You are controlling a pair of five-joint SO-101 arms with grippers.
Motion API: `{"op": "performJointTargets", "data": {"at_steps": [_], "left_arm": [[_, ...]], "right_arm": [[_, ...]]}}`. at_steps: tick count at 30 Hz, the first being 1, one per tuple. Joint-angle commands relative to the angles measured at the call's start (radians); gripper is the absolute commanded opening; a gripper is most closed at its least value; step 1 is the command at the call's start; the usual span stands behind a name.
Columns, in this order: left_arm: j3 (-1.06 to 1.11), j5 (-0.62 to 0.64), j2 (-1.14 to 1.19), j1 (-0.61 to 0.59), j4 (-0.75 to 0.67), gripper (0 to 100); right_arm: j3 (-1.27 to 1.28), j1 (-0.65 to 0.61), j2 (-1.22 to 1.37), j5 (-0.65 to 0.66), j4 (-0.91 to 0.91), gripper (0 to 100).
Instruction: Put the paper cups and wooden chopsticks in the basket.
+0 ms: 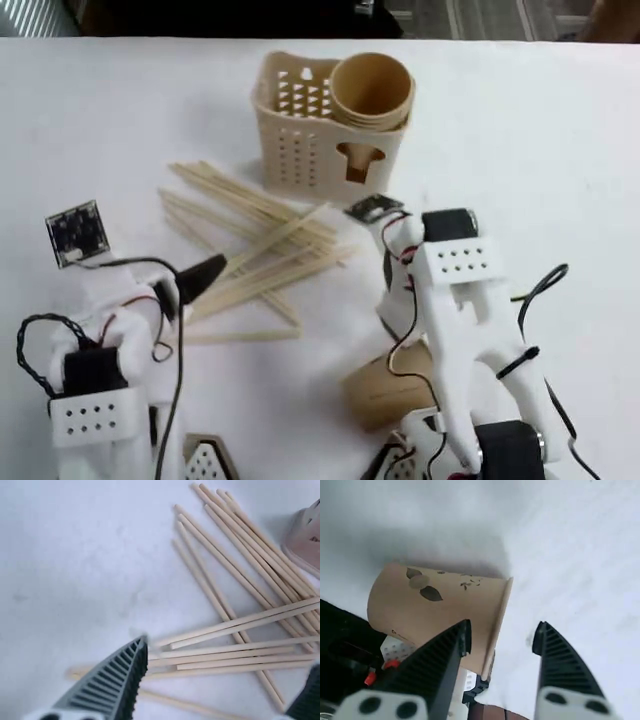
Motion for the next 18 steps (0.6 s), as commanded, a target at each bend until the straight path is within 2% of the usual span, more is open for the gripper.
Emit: {"op": "performJointTargets", "data": {"at_steps": [1,10,18], "left_arm": [[0.003,0.012,-0.028,-0.005,-0.041,46],[0.009,0.012,-0.028,-0.007,-0.032,46],[0.038,0.012,-0.028,-0.005,-0.040,46]], "right_arm": [[0.002,0.036,0.001,0.018,0.015,21.1],[-0.023,0.045,0.239,0.068,0.015,20.0],[-0.086,0.045,0.394,0.074,0.010,1.5]]}}
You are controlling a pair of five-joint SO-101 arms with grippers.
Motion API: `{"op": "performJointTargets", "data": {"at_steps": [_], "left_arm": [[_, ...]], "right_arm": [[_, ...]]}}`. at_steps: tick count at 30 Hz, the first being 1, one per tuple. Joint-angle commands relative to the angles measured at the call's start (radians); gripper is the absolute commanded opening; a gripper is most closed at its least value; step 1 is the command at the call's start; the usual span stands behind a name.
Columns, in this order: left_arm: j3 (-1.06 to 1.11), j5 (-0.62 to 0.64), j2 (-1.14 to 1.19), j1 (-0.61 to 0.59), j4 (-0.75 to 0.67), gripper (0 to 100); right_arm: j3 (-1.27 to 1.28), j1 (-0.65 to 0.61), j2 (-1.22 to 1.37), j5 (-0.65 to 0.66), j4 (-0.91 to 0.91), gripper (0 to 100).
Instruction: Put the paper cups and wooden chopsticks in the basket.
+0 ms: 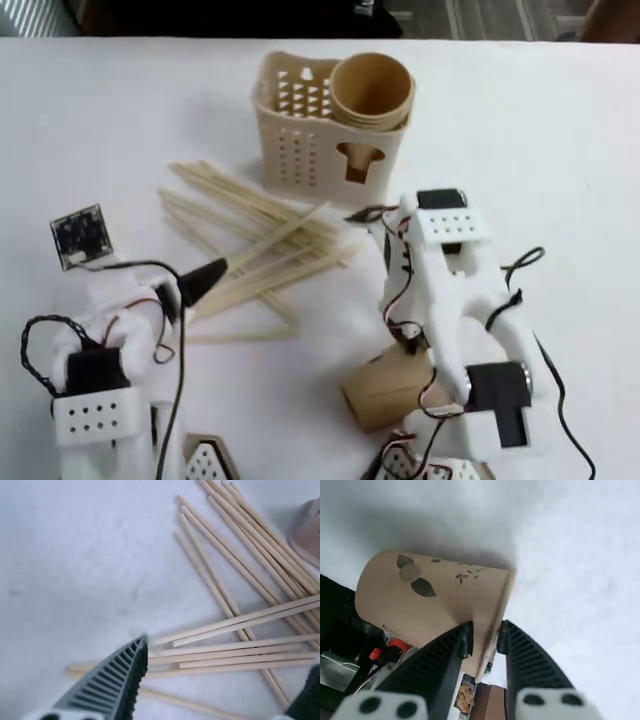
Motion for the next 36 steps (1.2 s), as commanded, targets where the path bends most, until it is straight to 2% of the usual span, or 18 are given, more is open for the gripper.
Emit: {"op": "performJointTargets", "data": {"at_steps": [1,12,23,28,34,36], "left_arm": [[-0.003,0.012,-0.028,-0.004,-0.020,46],[0.000,0.012,-0.028,-0.004,-0.020,46],[0.002,0.011,-0.028,-0.004,-0.018,46],[0.012,0.009,-0.028,-0.004,-0.020,46],[0.012,0.009,-0.028,-0.004,-0.020,46],[0.014,0.009,-0.028,-0.004,-0.020,46]], "right_arm": [[-0.031,0.005,0.024,0.009,0.002,2.2],[-0.137,-0.010,-0.260,0.003,0.005,1.8],[-0.173,-0.179,-0.585,0.002,0.005,1.8],[-0.170,-0.130,-0.538,-0.044,0.005,2.2],[-0.146,-0.051,-0.343,-0.081,0.005,17.6],[-0.133,-0.047,-0.249,-0.081,0.005,17.6]]}}
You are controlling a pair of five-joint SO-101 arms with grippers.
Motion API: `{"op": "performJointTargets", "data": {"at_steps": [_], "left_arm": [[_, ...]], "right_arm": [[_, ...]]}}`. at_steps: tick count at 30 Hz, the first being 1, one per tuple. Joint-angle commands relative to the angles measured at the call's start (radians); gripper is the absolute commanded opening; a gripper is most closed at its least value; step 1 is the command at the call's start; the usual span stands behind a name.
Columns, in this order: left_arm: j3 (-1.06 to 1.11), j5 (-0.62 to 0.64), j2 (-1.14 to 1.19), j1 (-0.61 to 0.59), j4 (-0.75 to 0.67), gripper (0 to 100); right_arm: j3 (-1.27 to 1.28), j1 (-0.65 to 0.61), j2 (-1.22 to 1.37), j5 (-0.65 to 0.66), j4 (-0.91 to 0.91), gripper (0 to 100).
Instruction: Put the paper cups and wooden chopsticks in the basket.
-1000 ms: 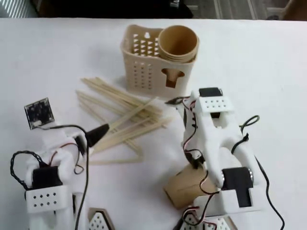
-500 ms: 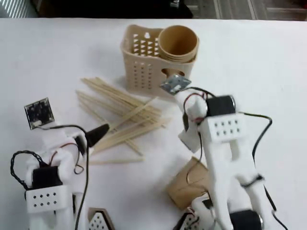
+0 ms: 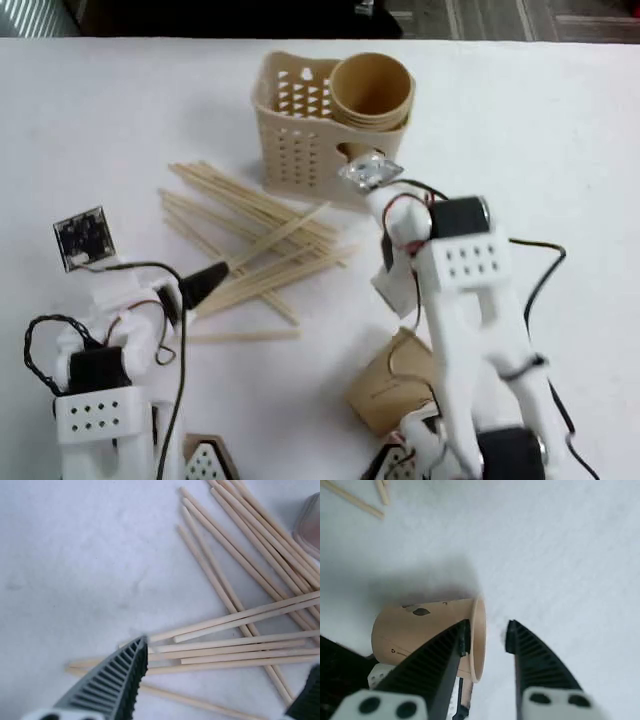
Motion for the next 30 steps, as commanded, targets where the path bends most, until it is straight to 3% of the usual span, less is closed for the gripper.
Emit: {"op": "performJointTargets", "data": {"at_steps": [1,6,18,24,30], "left_arm": [[-0.006,0.009,-0.027,-0.004,-0.020,46],[-0.005,0.009,-0.027,-0.004,-0.020,46],[-0.005,0.009,-0.027,-0.004,-0.021,46],[-0.003,0.009,-0.027,-0.004,-0.021,46],[-0.003,0.009,-0.027,-0.004,-0.021,46]], "right_arm": [[-0.003,0.016,0.147,-0.011,0.008,17.0],[-0.011,0.010,0.332,-0.011,0.008,16.1],[-0.025,0.010,0.495,-0.012,0.010,15.7],[-0.032,-0.008,0.509,-0.005,0.010,1.6],[-0.032,-0.087,0.390,-0.006,0.010,1.8]]}}
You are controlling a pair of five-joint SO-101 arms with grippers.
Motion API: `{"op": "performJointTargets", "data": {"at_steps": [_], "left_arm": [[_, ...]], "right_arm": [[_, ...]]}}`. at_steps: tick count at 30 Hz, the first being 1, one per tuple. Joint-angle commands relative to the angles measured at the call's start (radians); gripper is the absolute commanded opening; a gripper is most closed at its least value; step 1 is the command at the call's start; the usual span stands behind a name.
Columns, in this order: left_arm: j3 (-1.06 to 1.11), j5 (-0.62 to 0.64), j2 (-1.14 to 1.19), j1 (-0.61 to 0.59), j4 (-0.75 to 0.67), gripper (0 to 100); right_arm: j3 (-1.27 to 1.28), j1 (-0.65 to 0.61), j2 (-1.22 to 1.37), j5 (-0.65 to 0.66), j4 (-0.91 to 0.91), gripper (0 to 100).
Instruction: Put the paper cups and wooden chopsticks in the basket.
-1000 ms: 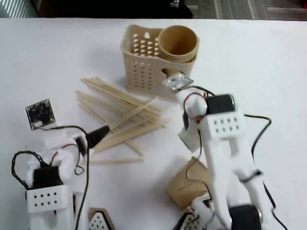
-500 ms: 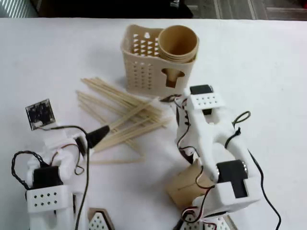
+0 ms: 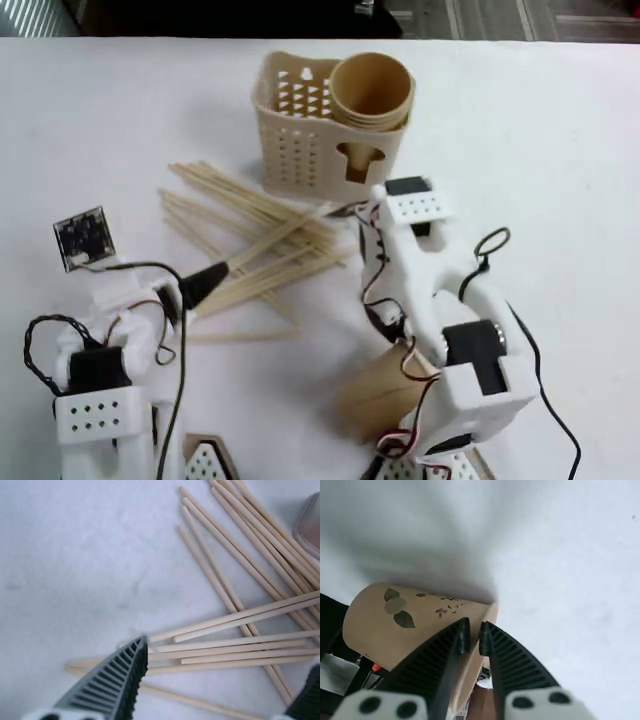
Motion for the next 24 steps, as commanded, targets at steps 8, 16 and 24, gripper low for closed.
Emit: {"op": "performJointTargets", "data": {"at_steps": [8,16,24], "left_arm": [[-0.003,0.009,-0.027,-0.004,-0.021,46],[-0.003,0.009,-0.027,-0.007,-0.021,46],[-0.003,0.009,-0.027,-0.005,-0.021,46]], "right_arm": [[-0.003,-0.107,-0.447,0.002,0.018,1.8],[-0.006,-0.045,-0.533,0.012,0.018,1.8],[-0.003,0.242,-0.538,0.465,0.015,1.8]]}}
